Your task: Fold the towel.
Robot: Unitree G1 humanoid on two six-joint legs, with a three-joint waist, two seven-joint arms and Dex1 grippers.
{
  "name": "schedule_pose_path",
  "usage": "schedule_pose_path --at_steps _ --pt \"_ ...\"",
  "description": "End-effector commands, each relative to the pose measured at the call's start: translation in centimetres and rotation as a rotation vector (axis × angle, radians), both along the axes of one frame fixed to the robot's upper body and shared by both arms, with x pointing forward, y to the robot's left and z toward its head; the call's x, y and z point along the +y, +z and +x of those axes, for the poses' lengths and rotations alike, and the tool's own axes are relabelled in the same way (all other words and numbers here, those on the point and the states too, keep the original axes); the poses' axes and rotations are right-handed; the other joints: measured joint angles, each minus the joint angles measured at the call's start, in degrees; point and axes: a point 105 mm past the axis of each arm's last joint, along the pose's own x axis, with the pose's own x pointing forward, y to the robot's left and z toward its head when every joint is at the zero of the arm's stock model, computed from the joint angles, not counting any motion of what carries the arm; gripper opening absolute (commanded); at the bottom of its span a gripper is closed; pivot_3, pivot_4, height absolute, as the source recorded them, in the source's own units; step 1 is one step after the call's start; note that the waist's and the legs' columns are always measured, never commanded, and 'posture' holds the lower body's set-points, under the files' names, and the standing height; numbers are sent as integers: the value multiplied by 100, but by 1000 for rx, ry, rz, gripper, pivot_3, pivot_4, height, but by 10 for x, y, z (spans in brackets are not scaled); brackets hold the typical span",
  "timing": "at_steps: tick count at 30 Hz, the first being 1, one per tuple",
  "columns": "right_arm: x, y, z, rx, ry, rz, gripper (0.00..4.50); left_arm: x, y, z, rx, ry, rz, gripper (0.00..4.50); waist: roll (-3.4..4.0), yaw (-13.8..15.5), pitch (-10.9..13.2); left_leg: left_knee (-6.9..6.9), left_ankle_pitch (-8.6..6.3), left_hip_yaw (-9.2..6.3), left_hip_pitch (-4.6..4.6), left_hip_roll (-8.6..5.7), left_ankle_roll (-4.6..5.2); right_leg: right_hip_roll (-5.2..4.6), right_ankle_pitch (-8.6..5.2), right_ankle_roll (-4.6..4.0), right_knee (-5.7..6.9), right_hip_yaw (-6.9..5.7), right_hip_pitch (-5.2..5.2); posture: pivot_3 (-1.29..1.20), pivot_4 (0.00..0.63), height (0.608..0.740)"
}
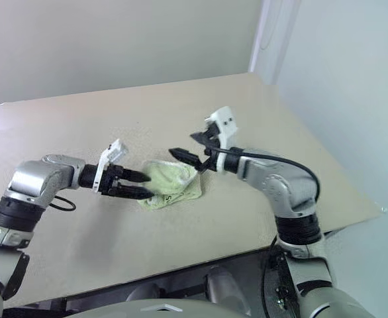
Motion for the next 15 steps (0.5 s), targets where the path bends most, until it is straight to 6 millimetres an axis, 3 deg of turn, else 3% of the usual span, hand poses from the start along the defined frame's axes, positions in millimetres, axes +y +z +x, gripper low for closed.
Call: schedule_pose_path --at_steps 1,9,15 --pt "12 -5 4 -20 19 -32 4500 -4 1 -3 -56 -41 20 4484 0 -9 0 0 0 4 -2 -1 0 -4 0 1 -1 2 -1 0 0 740" --pt "14 -76 1 83 0 -265 4500 4 -11 -6 -80 -57 64 4484 0 -24 1 0 0 2 2 -2 1 -3 -3 7 4 2 -2 0 0 740" --pt "-3 -93 15 31 -109 -367 4500 8 -18 -7 -79 -63 59 4484 -1 -36 0 4 0 3 6 -3 1 -3 -4 7 6 2 1 0 0 740"
